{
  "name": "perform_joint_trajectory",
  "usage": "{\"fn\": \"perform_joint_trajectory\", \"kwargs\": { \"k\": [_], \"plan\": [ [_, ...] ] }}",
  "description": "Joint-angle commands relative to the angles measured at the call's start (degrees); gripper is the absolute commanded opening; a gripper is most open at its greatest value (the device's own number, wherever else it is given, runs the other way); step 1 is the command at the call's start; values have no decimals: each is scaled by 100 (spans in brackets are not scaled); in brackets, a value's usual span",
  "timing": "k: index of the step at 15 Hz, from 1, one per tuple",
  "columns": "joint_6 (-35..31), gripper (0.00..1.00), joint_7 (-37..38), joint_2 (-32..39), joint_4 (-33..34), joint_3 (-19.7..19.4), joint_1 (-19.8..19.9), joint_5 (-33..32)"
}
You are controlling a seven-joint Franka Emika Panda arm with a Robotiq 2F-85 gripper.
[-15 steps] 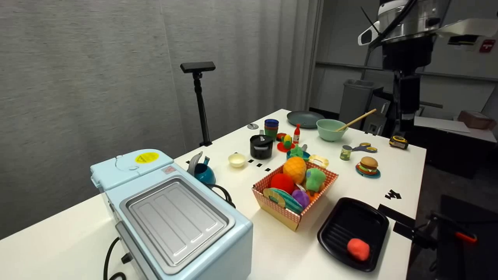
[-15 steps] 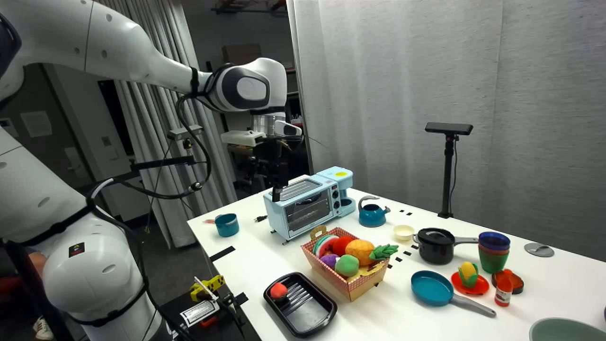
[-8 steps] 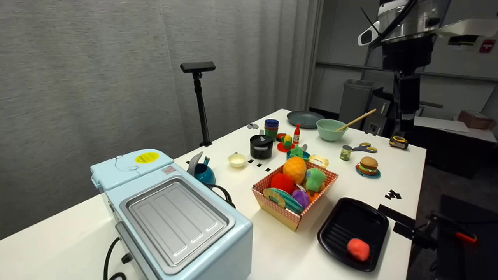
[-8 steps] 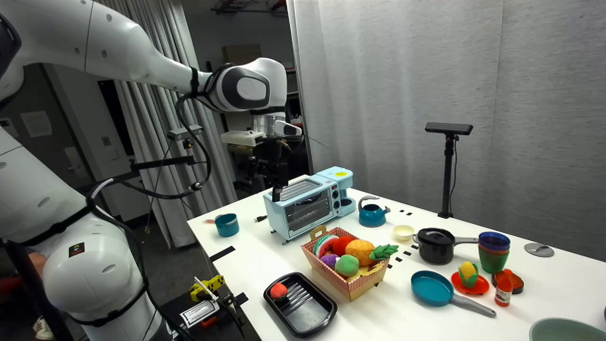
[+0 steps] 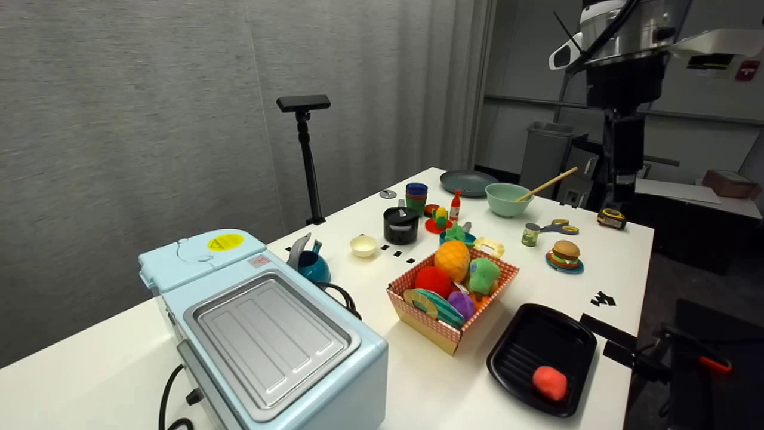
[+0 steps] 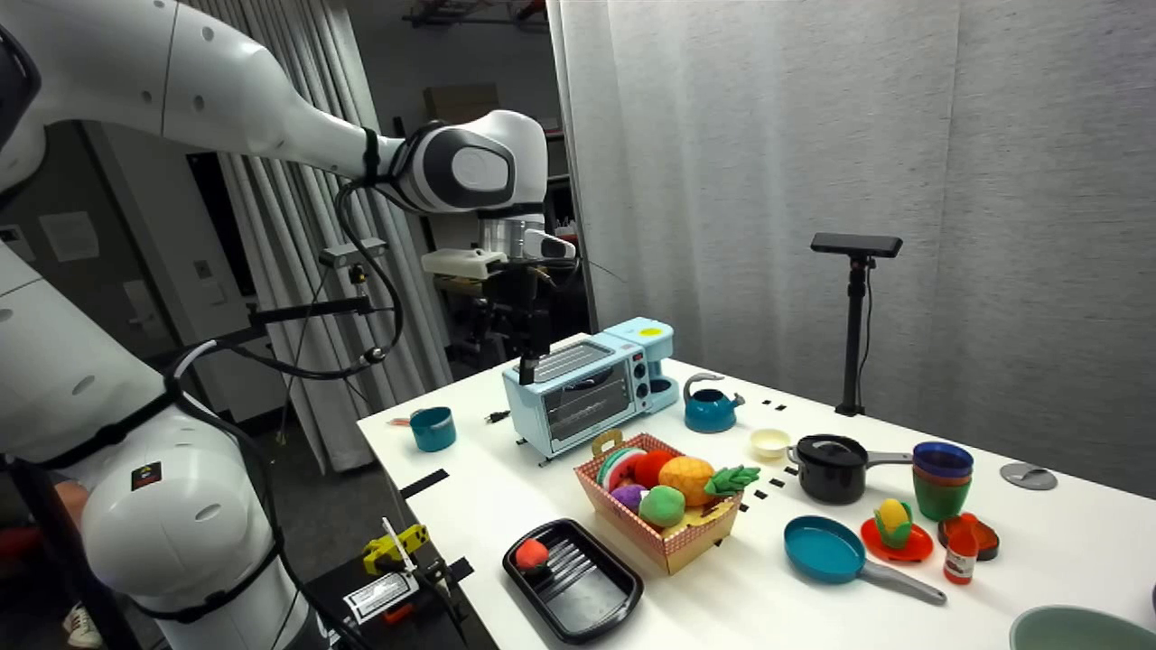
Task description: Put the peach plush toy in the box and remove the green plush from the box and put it on the tray
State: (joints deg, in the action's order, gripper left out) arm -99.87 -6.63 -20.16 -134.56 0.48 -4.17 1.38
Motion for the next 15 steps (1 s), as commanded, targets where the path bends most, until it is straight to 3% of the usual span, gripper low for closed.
{"fn": "perform_joint_trajectory", "kwargs": {
  "k": [1, 6, 12, 13, 15],
  "plan": [
    [-26, 100, -15, 8, -2, 28, 39, 2],
    [-403, 100, 34, 21, -201, 65, 39, -69],
    [-1332, 100, 153, 292, -557, 184, 16, -112],
    [-1082, 100, 41, 206, -466, 129, 15, -14],
    [-1240, 100, 57, 306, -538, 157, 11, -39]
  ]
}}
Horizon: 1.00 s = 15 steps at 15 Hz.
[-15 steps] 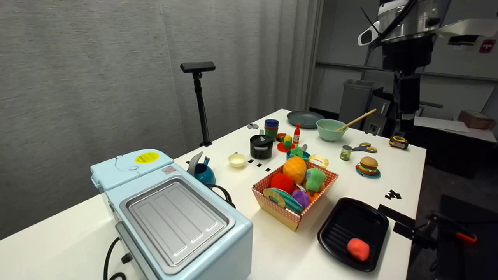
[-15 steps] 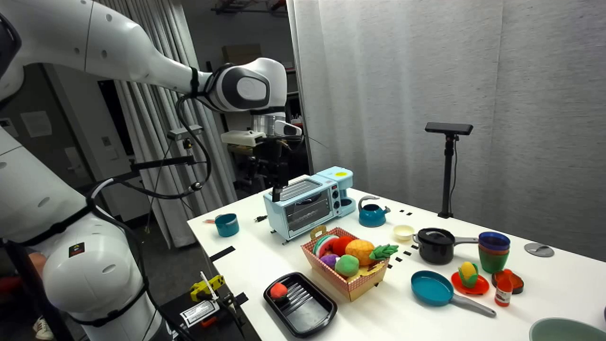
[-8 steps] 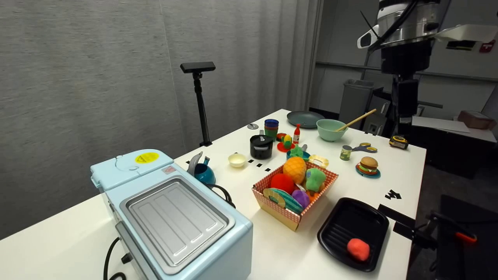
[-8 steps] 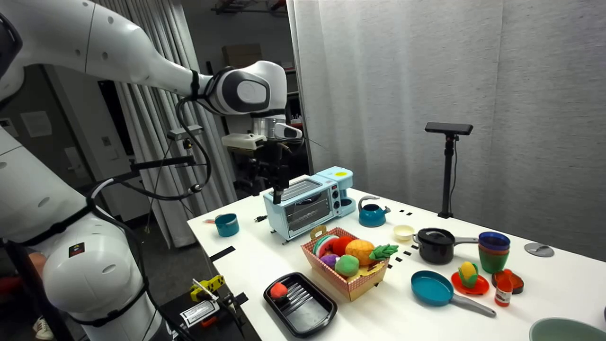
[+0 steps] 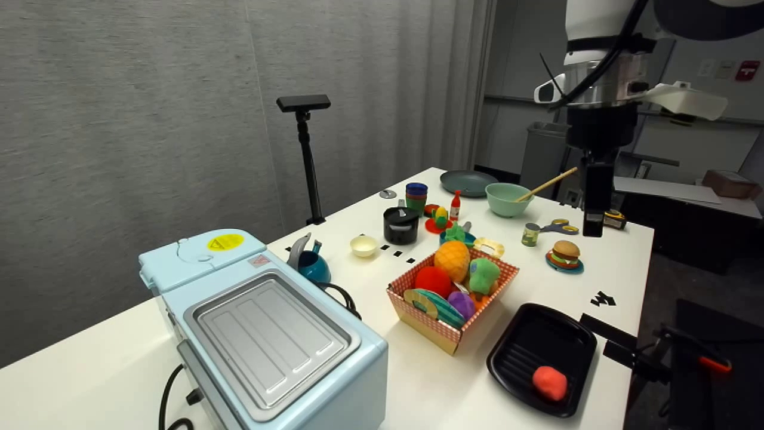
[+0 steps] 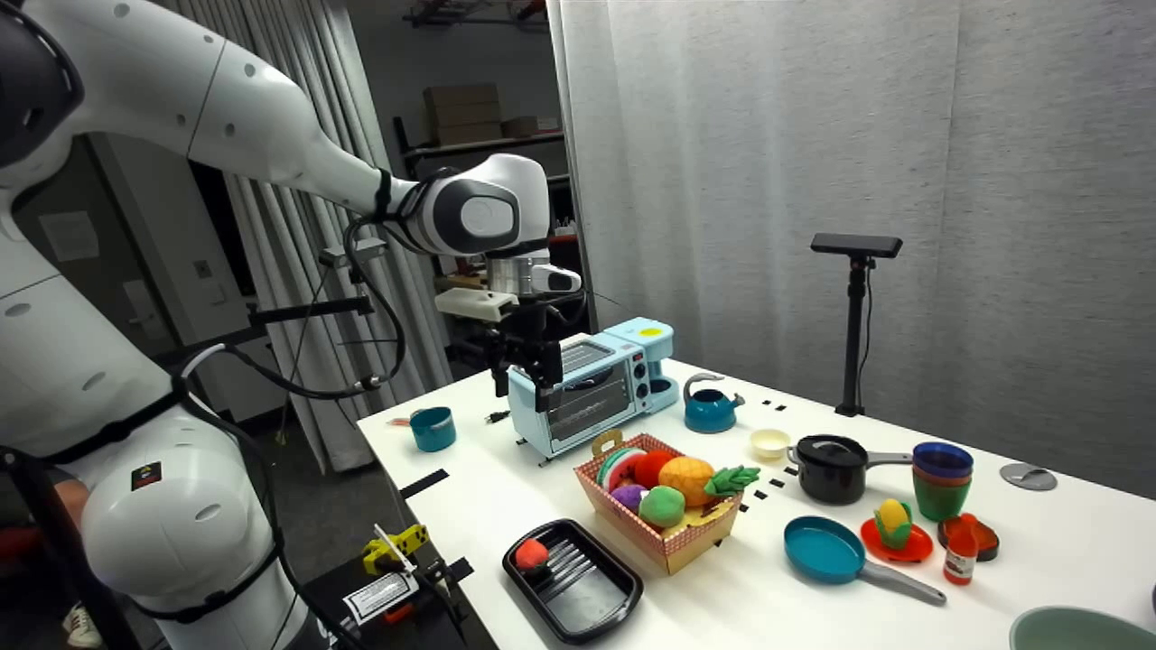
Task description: Put the peach plush toy in the box and remove the green plush from the box and put it on the tray
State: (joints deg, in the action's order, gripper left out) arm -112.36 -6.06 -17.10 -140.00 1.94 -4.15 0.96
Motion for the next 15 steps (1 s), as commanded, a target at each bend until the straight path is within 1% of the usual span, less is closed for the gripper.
{"fn": "perform_joint_trajectory", "kwargs": {
  "k": [1, 4, 6, 11, 15],
  "plan": [
    [-11, 100, 3, 26, 5, 15, 9, -1],
    [-22, 100, -26, 101, 29, 20, -4, 10],
    [-175, 100, 15, 249, 36, 50, -12, -13],
    [-842, 100, 27, 982, 66, 129, -14, -60],
    [-1349, 100, 29, 1711, 122, 131, 20, -90]
  ]
}}
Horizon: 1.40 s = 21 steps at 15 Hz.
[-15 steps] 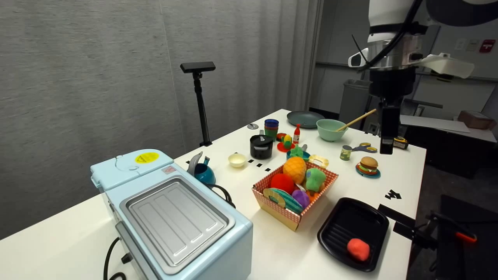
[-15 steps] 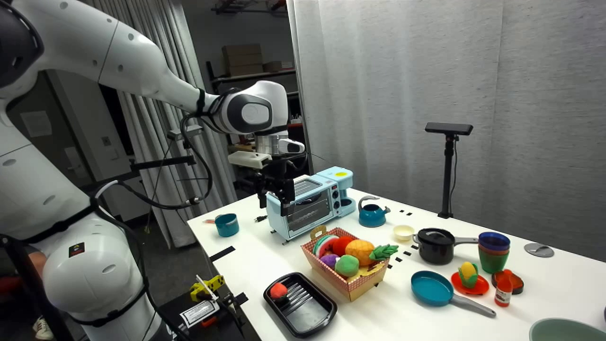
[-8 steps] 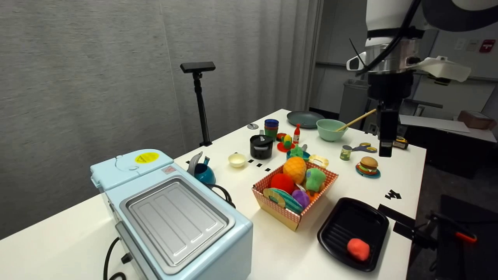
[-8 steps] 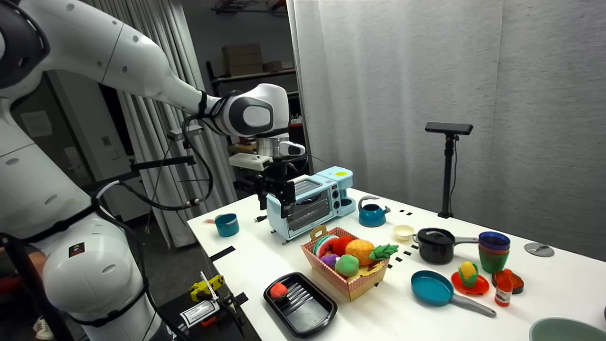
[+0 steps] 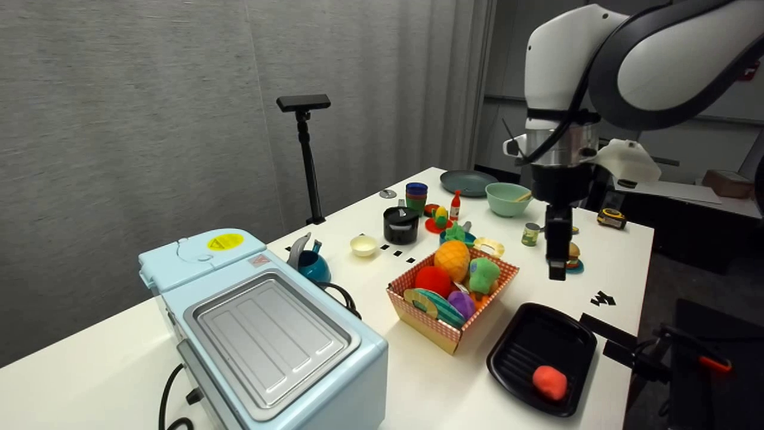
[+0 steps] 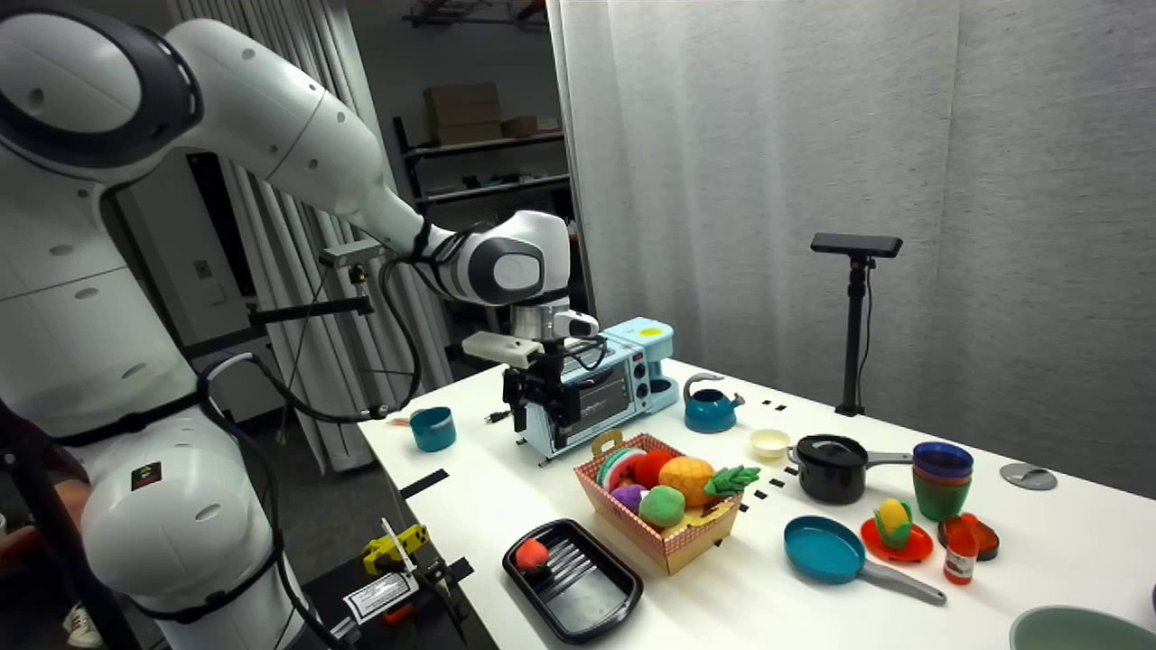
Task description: Put the peach plush toy in the box and remove the green plush from the box and put it on the tray
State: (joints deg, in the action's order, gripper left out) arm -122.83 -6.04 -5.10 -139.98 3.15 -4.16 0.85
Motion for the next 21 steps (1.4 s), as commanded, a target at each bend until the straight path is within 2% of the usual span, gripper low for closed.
{"fn": "perform_joint_trajectory", "kwargs": {
  "k": [1, 5, 6, 18, 21],
  "plan": [
    [-415, 100, -1, 697, 128, 3, 27, -65],
    [-553, 100, -85, 1332, 229, 5, 48, -59],
    [-529, 100, -5, 1030, 56, 27, 33, -7],
    [-531, 100, -5, 1125, 85, 30, 35, -8],
    [-552, 100, 31, 1617, 312, 2, 57, -20]
  ]
}}
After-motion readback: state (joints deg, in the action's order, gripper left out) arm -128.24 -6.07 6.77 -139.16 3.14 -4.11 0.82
